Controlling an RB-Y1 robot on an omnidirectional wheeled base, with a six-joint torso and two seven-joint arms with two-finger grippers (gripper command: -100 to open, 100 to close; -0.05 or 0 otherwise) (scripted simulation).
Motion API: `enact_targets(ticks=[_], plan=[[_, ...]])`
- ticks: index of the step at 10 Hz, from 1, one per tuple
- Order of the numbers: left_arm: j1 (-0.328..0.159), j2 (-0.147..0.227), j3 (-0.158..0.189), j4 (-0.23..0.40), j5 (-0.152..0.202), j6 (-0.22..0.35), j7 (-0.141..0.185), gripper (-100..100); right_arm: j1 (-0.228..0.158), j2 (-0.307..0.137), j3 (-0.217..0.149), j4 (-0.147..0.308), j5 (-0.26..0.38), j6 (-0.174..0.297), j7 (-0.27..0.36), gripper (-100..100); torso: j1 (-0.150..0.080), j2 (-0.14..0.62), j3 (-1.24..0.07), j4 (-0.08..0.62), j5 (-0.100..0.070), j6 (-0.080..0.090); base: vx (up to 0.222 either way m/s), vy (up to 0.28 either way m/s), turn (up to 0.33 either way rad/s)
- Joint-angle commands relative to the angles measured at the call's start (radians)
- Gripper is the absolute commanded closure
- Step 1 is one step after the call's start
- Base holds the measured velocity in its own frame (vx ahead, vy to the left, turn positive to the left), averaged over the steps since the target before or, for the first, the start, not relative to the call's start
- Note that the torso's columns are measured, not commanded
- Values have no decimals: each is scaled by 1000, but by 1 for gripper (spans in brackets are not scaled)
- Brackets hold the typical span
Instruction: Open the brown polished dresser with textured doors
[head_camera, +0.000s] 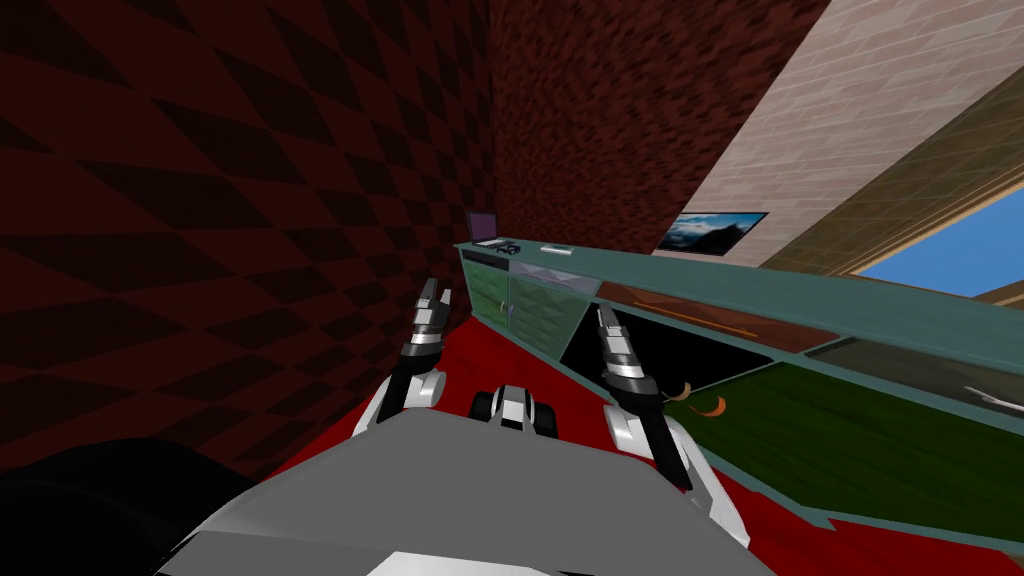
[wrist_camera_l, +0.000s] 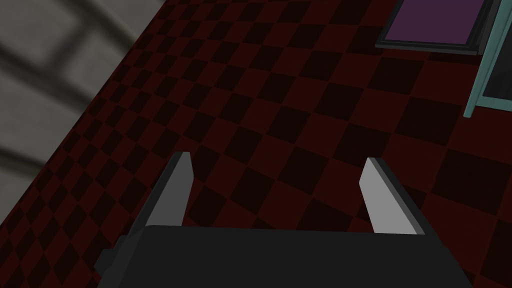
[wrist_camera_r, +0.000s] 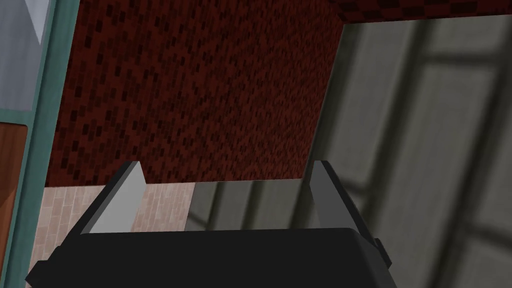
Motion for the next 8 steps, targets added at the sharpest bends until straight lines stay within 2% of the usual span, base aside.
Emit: enact_targets(ticks=[1, 4, 5, 6, 7, 8], plan=[[0, 0, 0, 0, 0, 0, 0, 0, -4, -12, -12, 3, 50, 1, 69, -100, 0, -1, 0, 0, 0, 0, 43, 8, 12], [0, 0, 0, 0, 0, 0, 0, 0, -9, -25, -30, 7, 120, 4, 152, -100, 0, 1, 0, 0, 0, 0, 38, 6, 14], [0, 0, 0, 0, 0, 0, 0, 0, -9, -25, -30, 7, 120, 4, 159, -100, 0, 1, 0, 0, 0, 0, 31, 3, 11], [0, 0, 0, 0, 0, 0, 0, 0, -12, -31, -39, 9, 156, 5, 198, -100, 0, 0, 0, 0, 0, 0, 38, 3, 21], [0, 0, 0, 0, 0, 0, 0, 0, -12, -31, -39, 9, 156, 5, 205, -100, 0, 0, 0, 0, 0, 0, 32, 4, 12], [0, 0, 0, 0, 0, 0, 0, 0, -14, -38, -48, 12, 193, 6, 245, -100, 0, 0, 0, 0, 0, 0, 43, 8, 22]])
